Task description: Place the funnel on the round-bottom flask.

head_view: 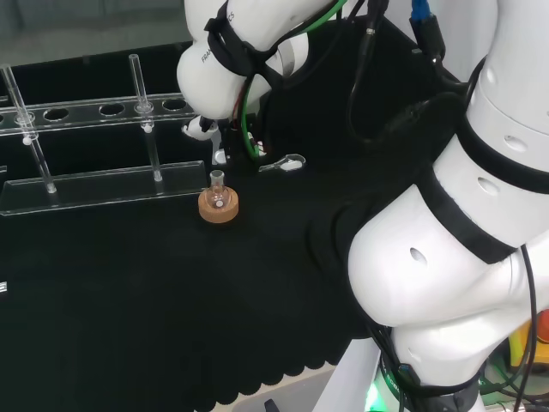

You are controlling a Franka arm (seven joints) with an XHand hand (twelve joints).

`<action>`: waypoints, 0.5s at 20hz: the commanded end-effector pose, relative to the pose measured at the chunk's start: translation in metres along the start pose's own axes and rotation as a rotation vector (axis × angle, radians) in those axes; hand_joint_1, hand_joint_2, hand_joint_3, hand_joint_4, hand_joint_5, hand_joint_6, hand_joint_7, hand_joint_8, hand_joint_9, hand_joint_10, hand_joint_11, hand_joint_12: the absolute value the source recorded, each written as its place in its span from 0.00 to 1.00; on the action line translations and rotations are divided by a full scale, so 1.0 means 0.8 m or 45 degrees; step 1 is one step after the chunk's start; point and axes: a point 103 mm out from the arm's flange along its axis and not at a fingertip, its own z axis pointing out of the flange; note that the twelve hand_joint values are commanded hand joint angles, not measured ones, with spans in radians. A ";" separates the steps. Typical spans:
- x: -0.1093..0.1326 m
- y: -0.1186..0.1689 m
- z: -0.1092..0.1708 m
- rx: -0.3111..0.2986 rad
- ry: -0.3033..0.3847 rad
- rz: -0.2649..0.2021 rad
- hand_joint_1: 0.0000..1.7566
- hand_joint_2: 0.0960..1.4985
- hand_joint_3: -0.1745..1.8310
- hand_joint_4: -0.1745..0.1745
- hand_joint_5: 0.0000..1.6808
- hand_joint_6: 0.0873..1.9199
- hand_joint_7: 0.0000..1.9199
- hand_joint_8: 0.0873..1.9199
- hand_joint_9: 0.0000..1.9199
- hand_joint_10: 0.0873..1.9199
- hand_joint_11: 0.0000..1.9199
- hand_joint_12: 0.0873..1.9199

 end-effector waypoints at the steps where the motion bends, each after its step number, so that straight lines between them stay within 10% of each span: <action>1: 0.001 -0.002 0.000 0.001 -0.003 0.000 0.60 0.48 0.39 1.00 0.63 0.49 0.68 0.45 0.65 0.10 0.08 0.82; 10: 0.002 -0.007 0.021 0.044 0.007 0.009 0.60 0.48 0.39 1.00 0.64 0.49 0.68 0.45 0.65 0.10 0.08 0.82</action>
